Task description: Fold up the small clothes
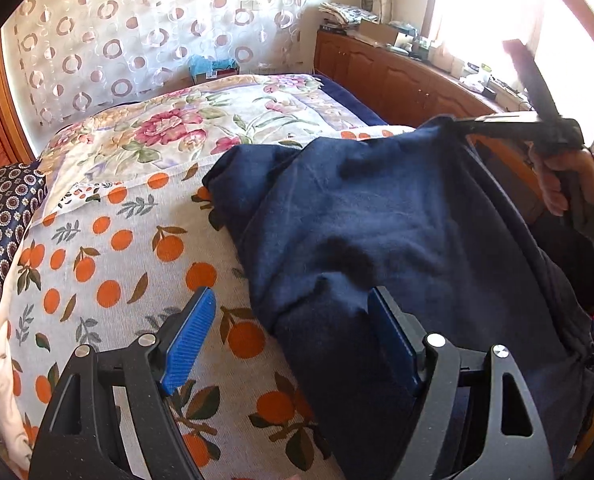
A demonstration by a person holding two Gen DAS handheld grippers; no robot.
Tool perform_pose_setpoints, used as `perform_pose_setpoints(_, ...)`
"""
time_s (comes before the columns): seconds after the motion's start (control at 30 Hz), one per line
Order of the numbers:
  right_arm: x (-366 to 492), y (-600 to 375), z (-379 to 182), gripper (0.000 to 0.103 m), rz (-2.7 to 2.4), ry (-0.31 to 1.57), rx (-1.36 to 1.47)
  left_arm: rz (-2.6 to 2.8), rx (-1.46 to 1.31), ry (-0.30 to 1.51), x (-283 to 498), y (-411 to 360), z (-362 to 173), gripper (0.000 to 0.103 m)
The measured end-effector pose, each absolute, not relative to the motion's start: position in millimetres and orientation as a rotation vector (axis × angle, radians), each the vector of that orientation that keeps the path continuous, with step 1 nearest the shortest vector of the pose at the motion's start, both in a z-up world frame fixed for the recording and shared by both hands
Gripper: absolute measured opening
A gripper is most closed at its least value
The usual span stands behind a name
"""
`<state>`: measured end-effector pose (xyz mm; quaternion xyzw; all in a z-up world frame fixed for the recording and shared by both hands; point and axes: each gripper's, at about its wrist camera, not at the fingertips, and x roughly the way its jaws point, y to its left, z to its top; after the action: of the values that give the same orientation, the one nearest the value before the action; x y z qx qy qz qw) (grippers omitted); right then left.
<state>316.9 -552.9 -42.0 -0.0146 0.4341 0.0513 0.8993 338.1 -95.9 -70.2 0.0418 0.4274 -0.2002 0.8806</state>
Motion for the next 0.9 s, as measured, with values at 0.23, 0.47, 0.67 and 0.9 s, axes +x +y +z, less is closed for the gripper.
perform_pose_setpoints(0.23, 322, -558, -29, 0.018, 0.022, 0.802, -0.038, -0.406, 0.082, 0.892, 333, -92, -71, 0.079)
perform_pose_setpoints(0.47, 256, -561, 0, 0.033, 0.055, 0.775, -0.002, -0.436, 0.065, 0.876, 303, -92, -65, 0.079)
perform_pose_setpoints(0.67, 140, -555, 17, 0.033, 0.134, 0.783, 0.001, -0.469, 0.064, 0.887, 267, -99, -66, 0.079)
perform_pose_setpoints(0.9, 42, -545, -41, 0.033, 0.170, 0.909, 0.079, -0.497, 0.052, 0.908, 213, -103, -75, 0.079)
